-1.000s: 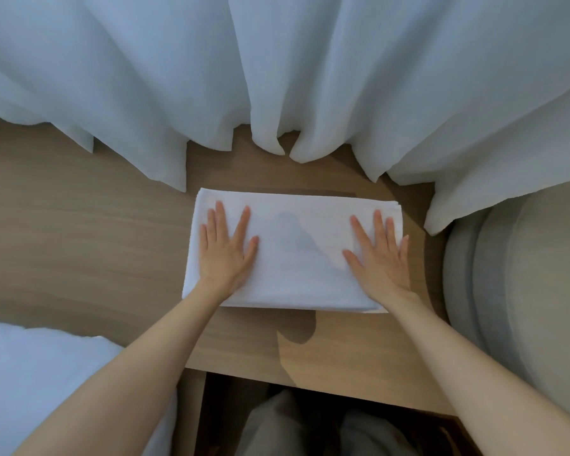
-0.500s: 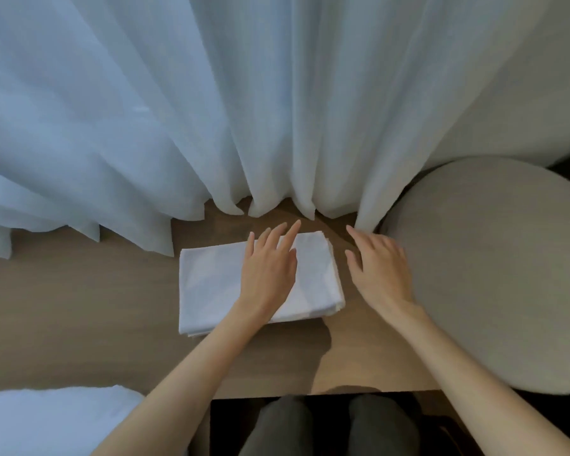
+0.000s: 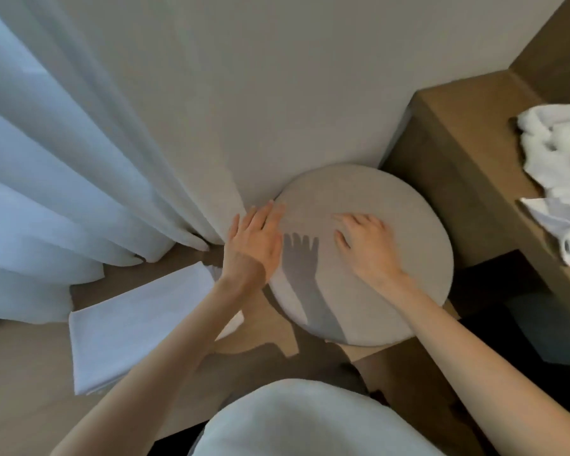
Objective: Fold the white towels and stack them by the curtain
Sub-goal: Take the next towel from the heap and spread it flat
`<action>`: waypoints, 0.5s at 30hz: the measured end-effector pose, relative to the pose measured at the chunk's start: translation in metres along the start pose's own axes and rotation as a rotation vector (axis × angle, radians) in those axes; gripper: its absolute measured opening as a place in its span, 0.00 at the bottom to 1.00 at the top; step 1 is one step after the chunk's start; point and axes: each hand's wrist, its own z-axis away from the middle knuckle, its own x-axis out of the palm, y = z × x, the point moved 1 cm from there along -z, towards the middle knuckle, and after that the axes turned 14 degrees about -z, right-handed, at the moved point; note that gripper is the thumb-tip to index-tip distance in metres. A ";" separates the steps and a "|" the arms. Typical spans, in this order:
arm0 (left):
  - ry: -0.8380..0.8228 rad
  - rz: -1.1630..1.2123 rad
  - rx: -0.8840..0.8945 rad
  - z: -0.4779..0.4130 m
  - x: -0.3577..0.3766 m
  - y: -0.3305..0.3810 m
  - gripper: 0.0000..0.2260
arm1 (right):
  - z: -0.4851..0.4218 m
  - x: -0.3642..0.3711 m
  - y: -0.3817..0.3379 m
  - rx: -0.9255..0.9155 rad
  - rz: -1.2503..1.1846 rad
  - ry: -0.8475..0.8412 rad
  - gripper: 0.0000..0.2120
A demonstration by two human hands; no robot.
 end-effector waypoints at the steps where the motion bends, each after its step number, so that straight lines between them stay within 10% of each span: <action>1: 0.004 -0.008 0.018 -0.014 -0.005 0.022 0.22 | -0.001 -0.018 0.017 0.007 0.001 0.017 0.16; 15: 0.182 0.055 0.386 -0.125 -0.085 0.272 0.22 | 0.038 -0.208 0.201 0.223 -0.060 0.268 0.16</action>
